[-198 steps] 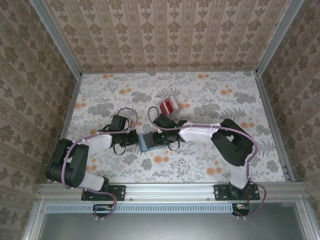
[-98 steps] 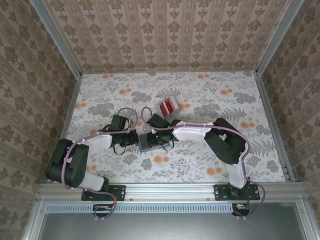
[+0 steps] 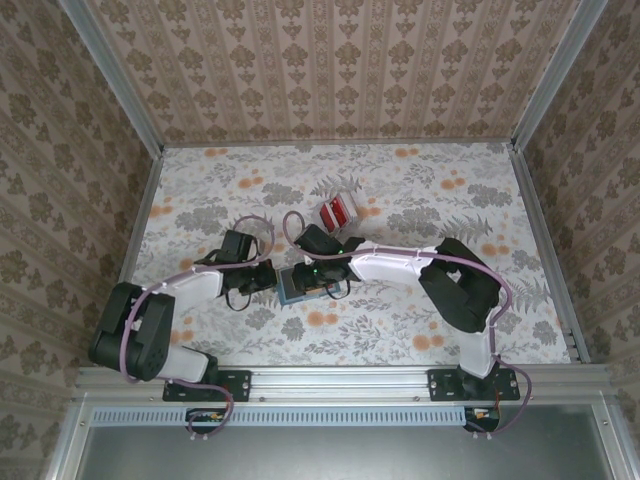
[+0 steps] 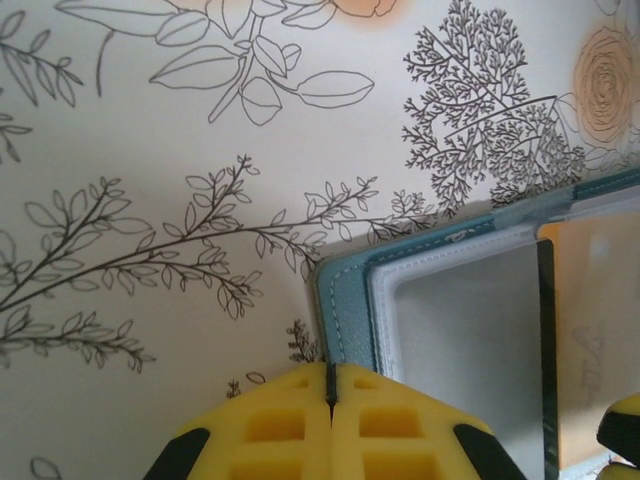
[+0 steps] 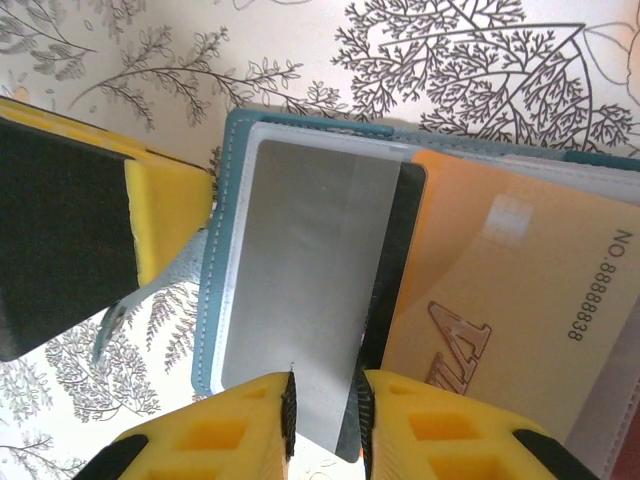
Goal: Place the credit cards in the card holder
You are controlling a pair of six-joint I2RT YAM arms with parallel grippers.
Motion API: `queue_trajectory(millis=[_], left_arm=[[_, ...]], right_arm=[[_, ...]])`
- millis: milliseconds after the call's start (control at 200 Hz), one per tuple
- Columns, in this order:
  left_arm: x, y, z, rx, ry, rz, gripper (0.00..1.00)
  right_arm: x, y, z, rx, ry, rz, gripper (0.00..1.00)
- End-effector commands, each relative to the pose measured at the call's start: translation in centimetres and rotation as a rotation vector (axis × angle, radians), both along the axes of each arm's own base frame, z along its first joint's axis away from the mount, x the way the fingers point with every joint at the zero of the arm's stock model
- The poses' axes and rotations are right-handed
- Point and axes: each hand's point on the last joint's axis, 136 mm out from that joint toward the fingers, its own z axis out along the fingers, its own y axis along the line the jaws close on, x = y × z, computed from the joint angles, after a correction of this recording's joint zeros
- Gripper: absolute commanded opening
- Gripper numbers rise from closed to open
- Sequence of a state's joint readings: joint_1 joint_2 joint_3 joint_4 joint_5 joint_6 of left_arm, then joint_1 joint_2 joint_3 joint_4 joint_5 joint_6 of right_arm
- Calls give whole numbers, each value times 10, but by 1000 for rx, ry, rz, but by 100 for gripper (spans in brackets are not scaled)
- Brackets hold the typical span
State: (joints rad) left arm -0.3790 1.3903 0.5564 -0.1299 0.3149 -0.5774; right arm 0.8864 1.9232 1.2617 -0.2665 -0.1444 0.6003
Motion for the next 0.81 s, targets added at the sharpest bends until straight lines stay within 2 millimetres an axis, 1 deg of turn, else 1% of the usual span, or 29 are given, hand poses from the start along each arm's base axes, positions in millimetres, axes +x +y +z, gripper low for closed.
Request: queue_trajectory(millis=[0,90,140,190,280,395,445,475,535,605,800], left_arm=[[-5,1,10,-12,-1,16,0],[-4,0,19,-31,-20,21,0],[-4,0,23,-40,-33,25,0],[-3,2,24,-40,-43,31,0],[-4,9,20,-19,-30,51,0],[-8,15,15,-20,-14,72,0],[-11,18,13,-20,-12,79,0],[-12,20,12,-17,-9,87,0],[-14,25,9,-9,1,108,0],[-16,31,5,-6,13,135,3],[-21,38,-2,-23,34,171,5]], right_arm=[[-3,-9,5,-17,-9,2,28],[-4,-4,9,-5,-11,25,33],[-4,-3,8,-28,-15,40,39],[-3,-2,5,-61,-21,49,42],[-1,-3,-3,-155,-44,61,45],[0,0,-6,-250,-85,82,45],[2,4,-7,-266,-99,90,46],[-1,2,-10,-294,-86,99,47],[-1,6,-15,-316,-87,112,48],[0,9,-17,-345,-95,115,51],[5,13,-26,-402,-111,120,55]])
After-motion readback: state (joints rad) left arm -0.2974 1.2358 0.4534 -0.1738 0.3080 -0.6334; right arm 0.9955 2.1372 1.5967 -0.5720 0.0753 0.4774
